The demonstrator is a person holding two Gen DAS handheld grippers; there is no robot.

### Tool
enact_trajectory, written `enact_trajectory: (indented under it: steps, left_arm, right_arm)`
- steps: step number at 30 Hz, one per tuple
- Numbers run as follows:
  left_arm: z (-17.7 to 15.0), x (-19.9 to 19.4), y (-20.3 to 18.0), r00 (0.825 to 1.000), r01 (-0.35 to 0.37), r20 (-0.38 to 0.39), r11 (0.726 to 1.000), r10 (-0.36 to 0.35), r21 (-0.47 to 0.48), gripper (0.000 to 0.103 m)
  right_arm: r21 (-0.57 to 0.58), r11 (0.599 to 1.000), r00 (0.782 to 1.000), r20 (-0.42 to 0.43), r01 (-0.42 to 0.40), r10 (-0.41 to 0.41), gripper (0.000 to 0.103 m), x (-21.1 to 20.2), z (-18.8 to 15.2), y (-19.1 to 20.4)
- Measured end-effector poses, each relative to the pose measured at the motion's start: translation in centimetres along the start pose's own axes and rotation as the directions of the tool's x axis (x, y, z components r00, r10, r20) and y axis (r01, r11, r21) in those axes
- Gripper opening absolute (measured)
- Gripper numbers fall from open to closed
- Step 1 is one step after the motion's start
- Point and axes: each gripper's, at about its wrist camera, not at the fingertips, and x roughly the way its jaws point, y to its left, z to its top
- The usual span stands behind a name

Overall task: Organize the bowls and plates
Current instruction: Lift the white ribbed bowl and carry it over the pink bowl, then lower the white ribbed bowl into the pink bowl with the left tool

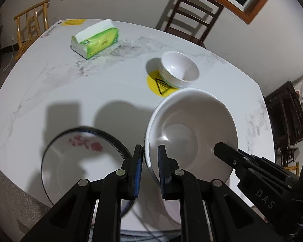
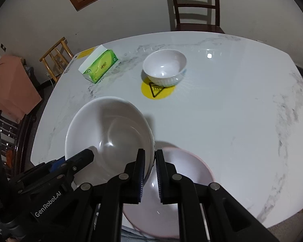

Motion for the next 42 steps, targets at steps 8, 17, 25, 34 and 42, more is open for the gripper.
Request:
enact_trajectory:
  steps: [8,17,25,34,42]
  left_arm:
    - [-2.9,-0.1,-2.5,0.999,0.02,-0.033,0.999,-0.019,0.042,0.012]
    - [-5.2,2.3,-4.0,0.994,0.029,-0.103,0.998,-0.022,0.063,0.012]
    - [-6.2,4.3,-4.0,0.989,0.014,-0.145,0.999,-0.006,0.052,0.012]
    - [-6.2,5.6,-4.3,0.988,0.0,-0.157,0.999,0.007,0.046,0.012]
    - [-6.3,5.9,-3.8,0.991,-0.008,-0.131,1.0,0.009,0.008,0.012]
  right_arm:
    - [0.027,0.999,1.0,0.0,0.025,-0.025,0.011,-1.4,-3.1,-2.4]
    - [0.066,0.997,0.998,-0.044,0.045,-0.043,0.011,-0.6,-5.8,-5.0]
    - [0.086,0.995,0.995,-0.09,0.042,-0.034,0.011,1.6,-6.5,-6.1]
    - [0.079,0.996,0.994,-0.103,0.051,-0.042,0.011,2.6,-6.3,-6.5]
    - [0.069,0.996,0.994,-0.097,0.057,-0.05,0.011,3.8,-6.2,-6.3]
